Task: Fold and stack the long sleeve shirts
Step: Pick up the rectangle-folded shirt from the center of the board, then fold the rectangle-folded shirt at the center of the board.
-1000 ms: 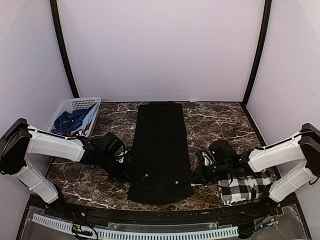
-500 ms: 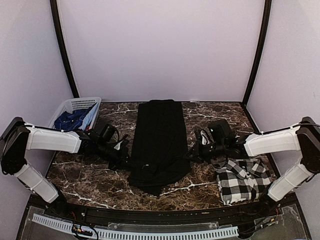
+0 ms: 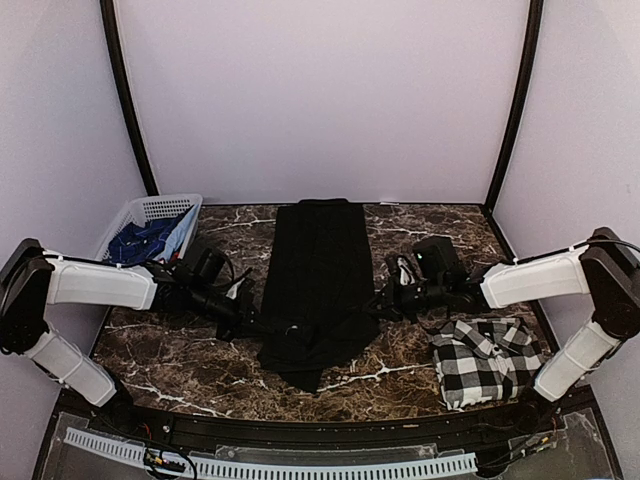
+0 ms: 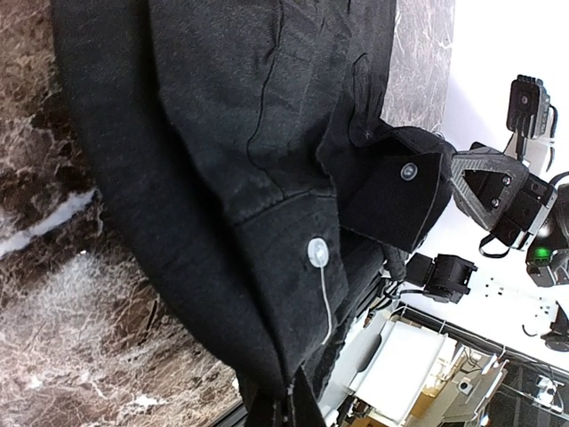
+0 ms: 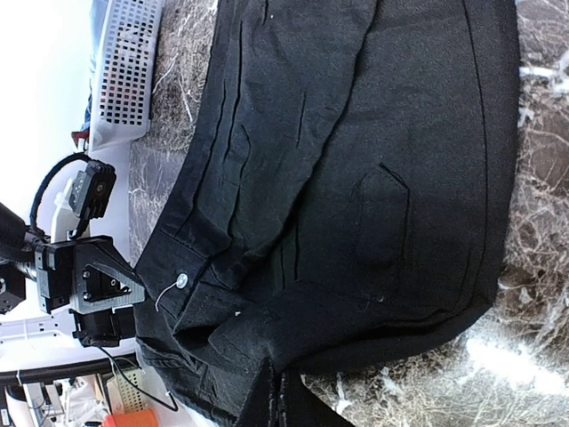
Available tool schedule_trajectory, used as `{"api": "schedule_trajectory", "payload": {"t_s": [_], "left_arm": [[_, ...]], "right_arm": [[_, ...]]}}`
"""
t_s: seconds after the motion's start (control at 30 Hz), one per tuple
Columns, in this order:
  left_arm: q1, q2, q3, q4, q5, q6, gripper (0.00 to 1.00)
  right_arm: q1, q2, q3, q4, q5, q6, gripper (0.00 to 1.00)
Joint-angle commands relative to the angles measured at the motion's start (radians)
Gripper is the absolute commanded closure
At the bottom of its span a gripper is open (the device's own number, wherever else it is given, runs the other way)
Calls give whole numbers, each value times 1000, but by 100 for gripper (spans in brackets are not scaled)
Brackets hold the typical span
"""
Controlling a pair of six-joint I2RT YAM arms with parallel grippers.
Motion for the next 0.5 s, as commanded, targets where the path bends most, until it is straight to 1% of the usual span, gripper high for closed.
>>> {"api": "schedule_trajectory", "payload": {"t_s": [0.0,0.23,0.33,0.47], "left_arm": [[0,-39,-29,5,0,-31,100],[1,-13,-113,45,13,-57,100],[-2,-2,-114,46,17,-53,100],[-3,3,-72,38,27,-36,100]], "right_arm": [[-3,-21,-27,51,-8,19,100],[3,-27,-69,86,-16,40,100],[14,-23,-73,100,-15,47,100],[16,-23,-64,99,-6,47,100]]}}
